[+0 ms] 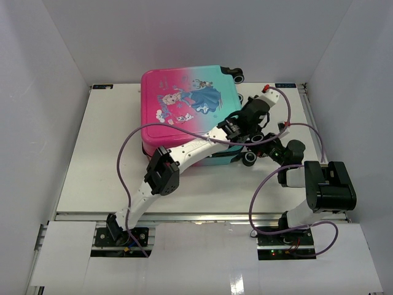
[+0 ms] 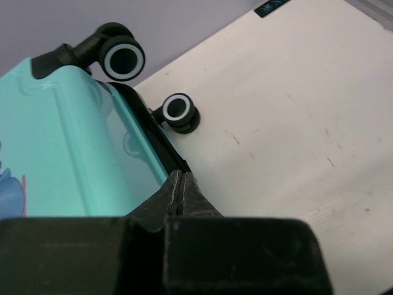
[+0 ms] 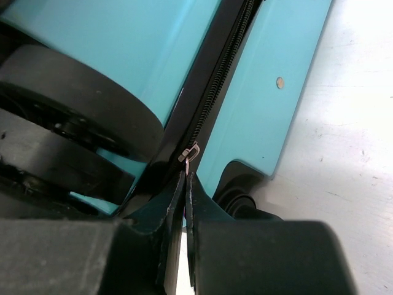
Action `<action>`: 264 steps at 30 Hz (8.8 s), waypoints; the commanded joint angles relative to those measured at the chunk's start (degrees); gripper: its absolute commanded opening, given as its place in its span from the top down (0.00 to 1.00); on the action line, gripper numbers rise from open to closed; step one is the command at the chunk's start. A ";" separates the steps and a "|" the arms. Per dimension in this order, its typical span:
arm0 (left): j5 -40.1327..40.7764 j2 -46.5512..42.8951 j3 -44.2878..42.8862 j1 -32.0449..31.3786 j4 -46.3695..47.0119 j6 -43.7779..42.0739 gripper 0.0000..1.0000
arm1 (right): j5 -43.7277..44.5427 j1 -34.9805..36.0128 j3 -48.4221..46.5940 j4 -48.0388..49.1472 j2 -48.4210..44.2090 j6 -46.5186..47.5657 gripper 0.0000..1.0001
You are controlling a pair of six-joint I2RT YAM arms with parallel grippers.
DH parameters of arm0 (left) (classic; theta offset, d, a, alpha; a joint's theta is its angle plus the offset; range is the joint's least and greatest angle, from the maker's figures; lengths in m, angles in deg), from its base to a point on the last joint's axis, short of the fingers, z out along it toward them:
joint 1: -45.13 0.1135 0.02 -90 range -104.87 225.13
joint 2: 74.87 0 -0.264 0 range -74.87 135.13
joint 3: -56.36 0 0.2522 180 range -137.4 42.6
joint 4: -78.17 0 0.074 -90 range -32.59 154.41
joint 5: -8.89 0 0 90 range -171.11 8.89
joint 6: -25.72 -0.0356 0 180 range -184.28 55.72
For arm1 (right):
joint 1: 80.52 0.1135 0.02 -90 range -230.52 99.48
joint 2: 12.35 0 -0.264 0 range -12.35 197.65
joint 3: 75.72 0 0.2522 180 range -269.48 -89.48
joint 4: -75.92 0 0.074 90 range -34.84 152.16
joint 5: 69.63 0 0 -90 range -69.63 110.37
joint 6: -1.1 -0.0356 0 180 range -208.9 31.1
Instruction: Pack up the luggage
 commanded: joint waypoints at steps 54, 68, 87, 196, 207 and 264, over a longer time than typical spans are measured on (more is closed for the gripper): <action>-18.77 -47.67 50.58 6.71 -23.62 31.49 0.70 | 15.82 15.06 -15.36 -24.58 -4.34 17.54 0.92; 5.44 -25.72 22.05 -4.72 -23.83 27.95 0.63 | 18.02 17.72 -12.79 -25.05 -5.63 18.64 0.92; 12.16 -22.88 35.76 -1.43 -53.64 52.18 0.79 | 25.11 23.51 -7.13 -27.62 -14.12 20.25 0.92; 2.99 -101.57 93.44 6.72 -7.14 63.59 1.00 | 53.48 60.72 -29.12 -10.22 14.07 25.87 0.34; 2.27 -103.11 92.56 6.72 -5.65 62.68 1.00 | 68.85 64.67 -33.58 -10.06 16.46 28.40 0.39; 20.41 -114.41 85.76 6.70 -42.78 83.95 1.00 | 34.53 24.89 -13.35 5.30 4.24 20.75 0.92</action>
